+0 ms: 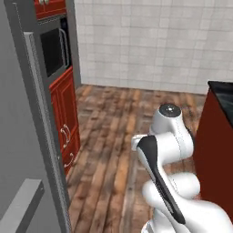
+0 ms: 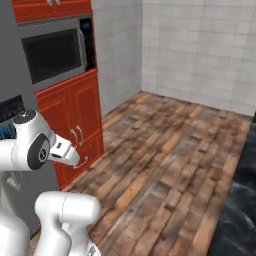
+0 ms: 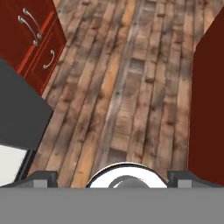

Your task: Take a sugar cube from the saucer and place it inside the coffee. Then, grab milk from the fridge and place it next to the coffee on the counter to sweeten the coffee.

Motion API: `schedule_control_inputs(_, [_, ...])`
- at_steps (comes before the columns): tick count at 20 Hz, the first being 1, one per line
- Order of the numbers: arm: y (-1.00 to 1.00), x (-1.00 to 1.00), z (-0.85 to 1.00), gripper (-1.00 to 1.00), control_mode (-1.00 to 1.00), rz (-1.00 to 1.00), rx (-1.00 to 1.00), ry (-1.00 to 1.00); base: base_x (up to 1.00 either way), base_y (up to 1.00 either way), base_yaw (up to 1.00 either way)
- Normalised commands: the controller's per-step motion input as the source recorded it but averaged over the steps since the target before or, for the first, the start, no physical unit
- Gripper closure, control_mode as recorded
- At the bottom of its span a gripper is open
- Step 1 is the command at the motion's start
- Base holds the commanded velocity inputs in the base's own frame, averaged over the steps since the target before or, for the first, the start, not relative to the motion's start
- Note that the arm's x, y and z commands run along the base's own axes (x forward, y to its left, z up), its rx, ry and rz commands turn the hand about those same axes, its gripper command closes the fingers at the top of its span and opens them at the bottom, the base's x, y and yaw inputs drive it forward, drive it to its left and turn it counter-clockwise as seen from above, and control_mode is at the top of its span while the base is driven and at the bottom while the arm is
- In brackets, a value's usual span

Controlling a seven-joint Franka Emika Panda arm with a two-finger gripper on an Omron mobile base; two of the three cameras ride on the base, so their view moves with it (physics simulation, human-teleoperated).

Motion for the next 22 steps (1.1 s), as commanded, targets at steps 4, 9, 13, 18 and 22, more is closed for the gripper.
schedule_control_inputs(4, [0.0, 0.0, 0.0, -1.0, 1.0, 0.0, 0.0, 0.0, 0.2, 0.36, 0.83])
schedule_control_inputs(9, [0.0, 0.0, 0.0, -1.0, 1.0, 0.0, 0.0, 0.0, 0.4, 0.15, 0.83])
schedule_control_inputs(13, [0.0, 0.0, 0.0, -1.0, 1.0, 0.0, 0.0, 0.0, 0.64, -0.04, 0.82])
schedule_control_inputs(18, [0.0, 0.0, 0.0, -1.0, 1.0, 0.0, 0.0, 0.0, 0.35, -0.14, 0.76])
schedule_control_inputs(22, [0.0, 0.0, 0.0, -1.0, 1.0, 0.0, 0.0, 0.0, 0.03, -0.08, 0.68])
